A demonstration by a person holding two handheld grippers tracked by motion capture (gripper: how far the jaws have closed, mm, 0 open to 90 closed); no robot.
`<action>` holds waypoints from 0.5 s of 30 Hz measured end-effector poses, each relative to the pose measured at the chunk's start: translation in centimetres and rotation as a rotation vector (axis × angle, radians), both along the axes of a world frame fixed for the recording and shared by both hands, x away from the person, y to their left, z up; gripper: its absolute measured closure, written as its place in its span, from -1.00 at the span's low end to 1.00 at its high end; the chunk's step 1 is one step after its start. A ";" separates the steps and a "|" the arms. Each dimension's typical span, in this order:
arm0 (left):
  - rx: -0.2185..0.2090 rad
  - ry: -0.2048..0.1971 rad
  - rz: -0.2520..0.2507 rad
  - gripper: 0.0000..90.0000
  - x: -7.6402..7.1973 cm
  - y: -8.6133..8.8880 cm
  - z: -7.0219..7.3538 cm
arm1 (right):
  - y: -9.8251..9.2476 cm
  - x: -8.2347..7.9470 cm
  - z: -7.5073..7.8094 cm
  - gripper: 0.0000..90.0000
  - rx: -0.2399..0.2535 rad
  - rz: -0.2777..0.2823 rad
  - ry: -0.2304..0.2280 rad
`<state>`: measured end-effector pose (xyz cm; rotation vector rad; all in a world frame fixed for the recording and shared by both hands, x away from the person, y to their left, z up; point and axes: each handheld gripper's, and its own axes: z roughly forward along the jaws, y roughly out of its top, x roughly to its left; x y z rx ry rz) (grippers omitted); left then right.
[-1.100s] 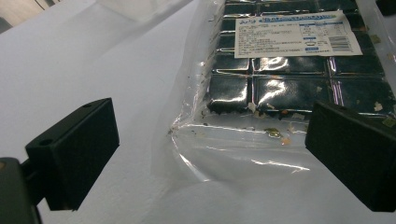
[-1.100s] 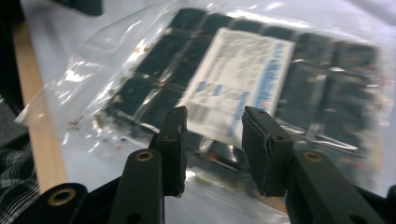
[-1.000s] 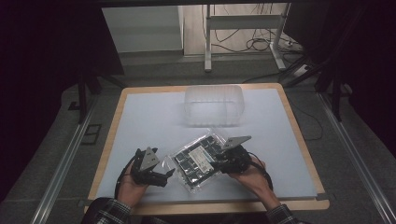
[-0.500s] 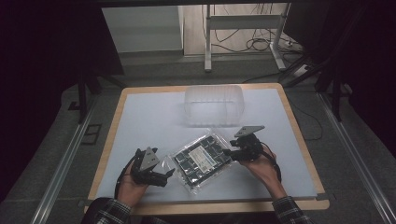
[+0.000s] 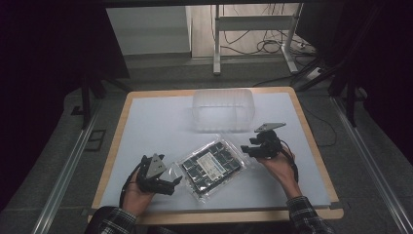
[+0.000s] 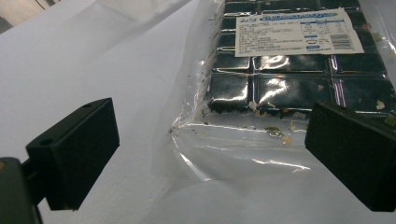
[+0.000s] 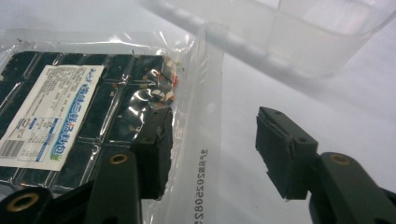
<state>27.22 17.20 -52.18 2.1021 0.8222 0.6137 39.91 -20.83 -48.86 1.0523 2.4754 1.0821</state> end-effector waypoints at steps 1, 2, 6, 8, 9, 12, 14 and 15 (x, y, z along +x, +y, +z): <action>0.000 0.000 0.000 -0.94 0.0 0.0 0.0 | 0.0 0.1 -0.5 0.01 -0.005 0.006 0.018; 0.000 0.000 0.000 -0.94 0.0 0.0 0.0 | 0.0 0.2 -0.7 0.01 -0.011 0.012 0.019; 0.003 0.000 -0.004 -0.94 0.0 0.0 0.0 | 0.3 0.3 -1.6 0.05 -0.008 0.034 0.047; 0.004 0.000 -0.003 -0.94 0.0 -0.1 0.0 | 0.4 0.2 -1.8 0.08 -0.017 0.042 0.056; 0.004 0.000 -0.005 -0.94 0.0 0.0 0.0 | 0.6 0.2 -2.1 0.16 -0.026 0.052 0.064; 0.004 -0.001 -0.005 -0.94 -0.1 -0.1 0.0 | 0.8 0.2 -2.4 0.24 -0.033 0.058 0.075; 0.005 -0.001 -0.007 -0.94 -0.1 -0.1 0.0 | 0.8 0.1 -2.5 0.34 -0.020 0.067 0.088; 0.006 -0.001 -0.007 -0.94 -0.1 -0.1 0.0 | 0.8 0.0 -2.5 0.39 -0.018 0.069 0.086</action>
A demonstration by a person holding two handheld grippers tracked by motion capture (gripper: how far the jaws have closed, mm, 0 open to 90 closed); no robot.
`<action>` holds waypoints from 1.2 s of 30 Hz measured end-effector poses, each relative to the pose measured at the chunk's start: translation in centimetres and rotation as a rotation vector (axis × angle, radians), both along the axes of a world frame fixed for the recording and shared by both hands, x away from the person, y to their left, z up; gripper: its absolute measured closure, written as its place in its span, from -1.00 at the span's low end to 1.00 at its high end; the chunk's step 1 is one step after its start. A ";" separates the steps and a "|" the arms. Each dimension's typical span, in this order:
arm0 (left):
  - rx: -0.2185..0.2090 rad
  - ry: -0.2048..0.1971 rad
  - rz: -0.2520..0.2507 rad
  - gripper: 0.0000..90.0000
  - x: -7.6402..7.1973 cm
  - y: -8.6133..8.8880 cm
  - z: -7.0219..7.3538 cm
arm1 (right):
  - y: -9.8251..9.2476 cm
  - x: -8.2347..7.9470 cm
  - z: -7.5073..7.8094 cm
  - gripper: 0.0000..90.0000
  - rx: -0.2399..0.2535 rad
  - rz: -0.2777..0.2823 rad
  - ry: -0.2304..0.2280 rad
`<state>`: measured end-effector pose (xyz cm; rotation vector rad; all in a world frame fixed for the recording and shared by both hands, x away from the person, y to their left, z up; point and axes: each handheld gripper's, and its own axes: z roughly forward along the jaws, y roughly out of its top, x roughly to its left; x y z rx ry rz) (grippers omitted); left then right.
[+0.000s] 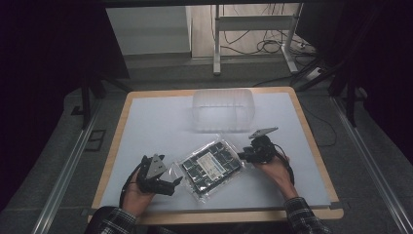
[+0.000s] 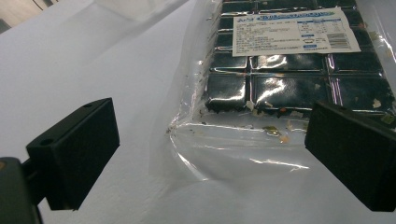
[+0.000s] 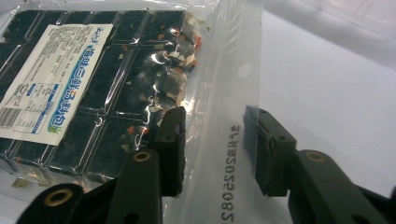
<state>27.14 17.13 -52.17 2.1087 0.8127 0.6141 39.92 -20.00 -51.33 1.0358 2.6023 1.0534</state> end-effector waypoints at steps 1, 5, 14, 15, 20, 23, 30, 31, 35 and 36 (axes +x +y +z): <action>0.000 0.000 0.000 -0.94 0.0 0.0 0.0 | 0.0 -0.1 0.1 0.42 0.001 0.002 -0.002; 0.000 0.001 -0.002 -0.94 0.0 0.0 0.0 | -0.1 -0.4 0.3 0.52 0.036 0.016 0.005; 0.008 0.002 -0.004 -0.94 0.0 -0.1 -0.1 | 0.7 -0.8 -0.5 0.63 0.010 0.031 0.047; 0.007 0.002 -0.005 -0.94 0.0 -0.1 -0.1 | 0.8 -0.8 -0.6 0.65 0.009 0.030 0.049; 0.012 0.001 -0.005 -0.94 -0.1 -0.2 -0.1 | 0.7 -0.8 -0.5 0.96 0.036 -0.011 0.092; 0.011 0.001 -0.006 -0.94 -0.1 -0.2 -0.1 | 0.7 -0.8 -0.5 0.97 0.031 -0.020 0.091; 0.009 -0.002 -0.004 -0.94 -0.1 -0.1 0.0 | 0.3 -0.7 0.0 0.98 0.069 -0.027 0.112; 0.009 -0.002 -0.004 -0.94 -0.1 -0.1 0.0 | 0.2 -0.7 0.1 0.98 0.076 -0.027 0.114; 0.007 -0.004 -0.003 -0.94 -0.1 -0.1 0.0 | 0.2 -0.9 0.9 0.98 0.083 -0.020 0.092; 0.006 -0.004 -0.002 -0.94 -0.1 -0.1 0.0 | 0.2 -1.0 1.0 0.98 0.085 -0.017 0.086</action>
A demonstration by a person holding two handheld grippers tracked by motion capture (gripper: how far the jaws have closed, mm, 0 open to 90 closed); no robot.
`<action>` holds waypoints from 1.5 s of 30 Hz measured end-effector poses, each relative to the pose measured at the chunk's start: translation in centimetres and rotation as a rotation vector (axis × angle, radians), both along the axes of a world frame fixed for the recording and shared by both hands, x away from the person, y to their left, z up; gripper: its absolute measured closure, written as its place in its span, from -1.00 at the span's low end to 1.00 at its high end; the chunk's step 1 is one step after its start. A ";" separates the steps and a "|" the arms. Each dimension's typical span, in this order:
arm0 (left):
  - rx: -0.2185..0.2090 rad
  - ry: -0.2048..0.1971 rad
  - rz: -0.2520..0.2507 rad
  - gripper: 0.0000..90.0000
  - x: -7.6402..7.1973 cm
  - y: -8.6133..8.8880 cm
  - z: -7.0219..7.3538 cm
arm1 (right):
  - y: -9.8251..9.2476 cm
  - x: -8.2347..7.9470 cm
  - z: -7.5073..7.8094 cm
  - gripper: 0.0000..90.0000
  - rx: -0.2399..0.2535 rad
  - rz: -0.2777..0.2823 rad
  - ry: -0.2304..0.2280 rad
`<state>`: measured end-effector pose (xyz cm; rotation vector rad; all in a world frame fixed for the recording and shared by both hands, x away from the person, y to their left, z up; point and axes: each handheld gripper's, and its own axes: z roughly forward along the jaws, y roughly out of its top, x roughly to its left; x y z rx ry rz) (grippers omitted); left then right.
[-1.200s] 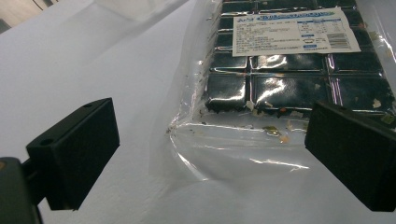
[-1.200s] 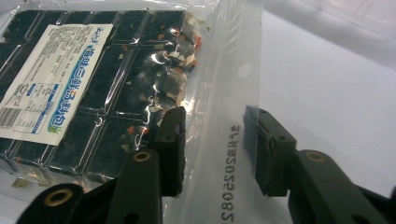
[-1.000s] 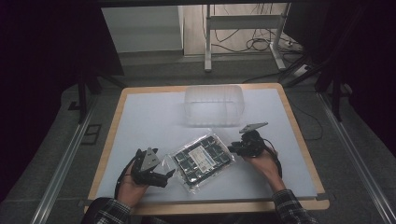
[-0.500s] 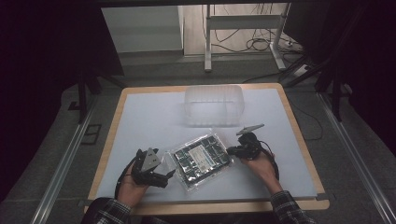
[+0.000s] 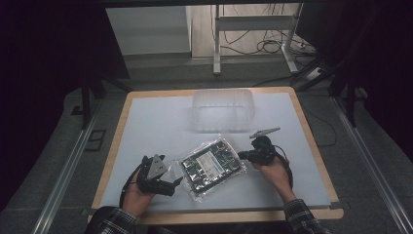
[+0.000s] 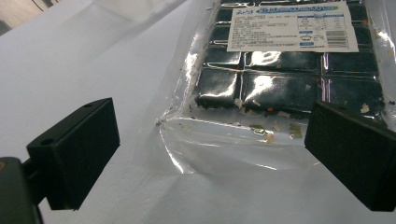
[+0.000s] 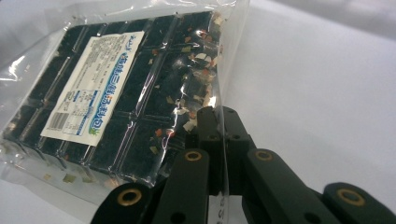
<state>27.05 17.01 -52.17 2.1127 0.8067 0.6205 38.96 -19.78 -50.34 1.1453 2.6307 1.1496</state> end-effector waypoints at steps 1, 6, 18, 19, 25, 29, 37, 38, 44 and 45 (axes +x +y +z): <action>0.000 0.000 0.000 -0.94 0.0 0.0 0.0 | 0.0 0.0 0.0 0.98 0.000 0.000 0.000; -0.005 0.007 0.001 -0.94 0.0 0.1 0.1 | -0.1 -0.3 1.1 0.98 0.018 0.003 -0.015; -0.065 0.045 -0.033 -1.00 0.1 0.2 0.1 | -0.5 -0.9 4.6 0.98 0.127 0.006 -0.022; -0.066 0.046 -0.035 -1.00 0.2 0.2 0.1 | -0.5 -0.8 4.9 0.98 0.134 0.008 -0.020; -0.076 0.039 -0.035 -1.00 0.1 0.2 0.1 | -0.2 -0.8 6.4 0.98 0.148 0.020 -0.026; -0.079 0.028 -0.029 -1.00 0.1 0.3 0.2 | 0.1 -0.9 7.9 0.98 0.165 0.031 -0.021; -0.111 0.020 -0.004 -1.00 0.1 0.7 0.3 | 0.3 -0.9 9.9 0.98 0.196 0.059 -0.017; -0.113 0.019 -0.003 -1.00 0.1 0.7 0.3 | 0.3 -0.9 10.3 0.98 0.200 0.065 -0.017; -0.105 0.014 -0.003 -1.00 0.1 0.8 0.4 | 0.7 -1.0 12.6 0.98 0.218 0.090 -0.031; -0.106 0.014 -0.003 -1.00 0.1 0.8 0.4 | 0.8 -1.0 12.9 0.98 0.218 0.093 -0.035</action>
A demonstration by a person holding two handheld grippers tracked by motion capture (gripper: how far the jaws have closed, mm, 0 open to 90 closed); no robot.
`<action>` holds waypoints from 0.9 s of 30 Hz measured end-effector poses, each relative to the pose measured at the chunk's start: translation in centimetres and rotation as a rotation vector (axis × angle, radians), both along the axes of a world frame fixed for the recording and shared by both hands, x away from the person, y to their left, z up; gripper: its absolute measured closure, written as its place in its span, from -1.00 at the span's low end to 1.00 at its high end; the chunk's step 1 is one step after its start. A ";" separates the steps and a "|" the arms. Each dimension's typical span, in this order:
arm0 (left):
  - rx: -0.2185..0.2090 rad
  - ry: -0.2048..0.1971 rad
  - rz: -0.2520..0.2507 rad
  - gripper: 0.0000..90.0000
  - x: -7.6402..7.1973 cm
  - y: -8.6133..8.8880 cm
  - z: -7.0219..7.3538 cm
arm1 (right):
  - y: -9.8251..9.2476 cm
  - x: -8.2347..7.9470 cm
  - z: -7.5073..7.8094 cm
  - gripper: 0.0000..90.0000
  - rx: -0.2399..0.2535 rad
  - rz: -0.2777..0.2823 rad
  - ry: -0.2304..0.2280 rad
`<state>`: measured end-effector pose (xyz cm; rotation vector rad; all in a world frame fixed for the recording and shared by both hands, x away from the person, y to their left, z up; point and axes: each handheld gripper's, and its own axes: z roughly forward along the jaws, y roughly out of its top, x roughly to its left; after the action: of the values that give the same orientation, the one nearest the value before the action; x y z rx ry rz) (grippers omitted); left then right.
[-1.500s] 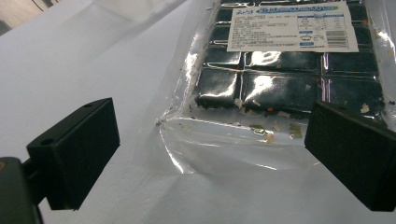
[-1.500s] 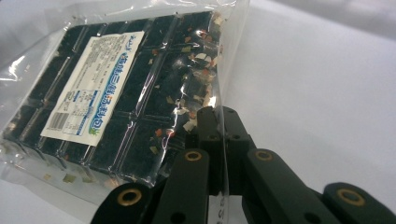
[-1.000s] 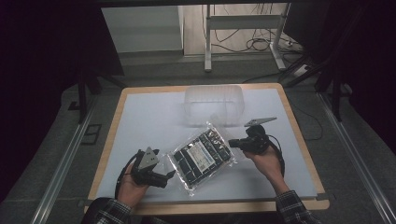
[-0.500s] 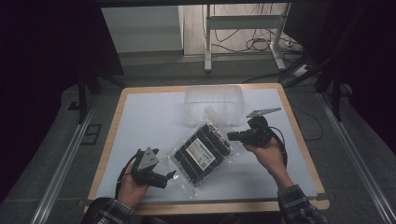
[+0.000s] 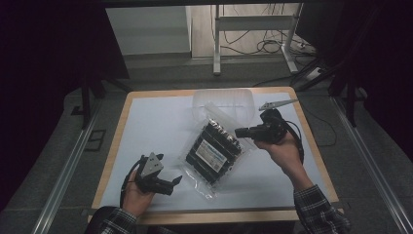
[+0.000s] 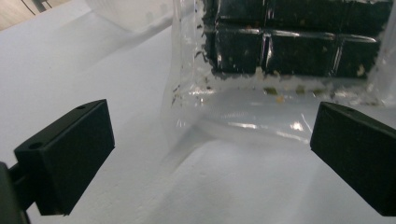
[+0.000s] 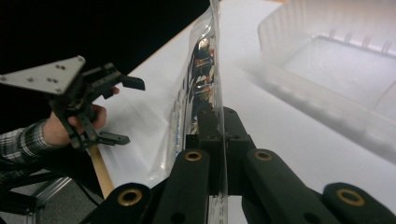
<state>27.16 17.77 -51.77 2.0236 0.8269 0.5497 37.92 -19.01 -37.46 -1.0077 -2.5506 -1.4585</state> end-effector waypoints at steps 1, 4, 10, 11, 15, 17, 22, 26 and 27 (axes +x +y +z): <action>0.000 0.000 0.000 -1.00 0.0 0.0 0.0 | 0.0 0.0 0.3 0.98 0.002 0.002 -0.001; 0.000 -0.002 -0.001 -1.00 0.0 0.0 0.0 | 0.1 -0.1 0.9 0.98 0.007 0.007 -0.006; -0.005 -0.001 -0.003 -1.00 0.0 0.0 0.1 | 0.3 -0.2 2.7 0.98 0.013 0.022 -0.032; -0.008 0.005 -0.004 -1.00 0.0 0.0 0.1 | 0.3 -0.2 2.9 0.98 0.013 0.023 -0.037; -0.011 0.008 -0.005 -1.00 0.0 0.0 0.1 | 0.1 0.1 4.0 0.98 0.023 0.003 -0.062; -0.010 0.010 -0.010 -1.00 0.0 0.0 0.1 | -0.2 0.3 4.3 0.98 0.027 -0.010 -0.069; -0.007 0.008 -0.018 -1.00 -0.1 -0.1 0.1 | -0.8 0.9 5.2 0.98 0.052 -0.027 -0.076; 0.000 0.006 -0.029 -1.00 -0.1 -0.3 0.0 | -1.0 1.3 5.9 0.98 0.069 -0.033 -0.077; 0.003 0.005 -0.033 -1.00 -0.1 -0.3 0.0 | -1.1 1.4 6.1 0.98 0.073 -0.036 -0.079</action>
<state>27.04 17.46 -51.73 2.0384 0.7949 0.5281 39.34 -20.12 -31.37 -1.0107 -2.5233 -1.6192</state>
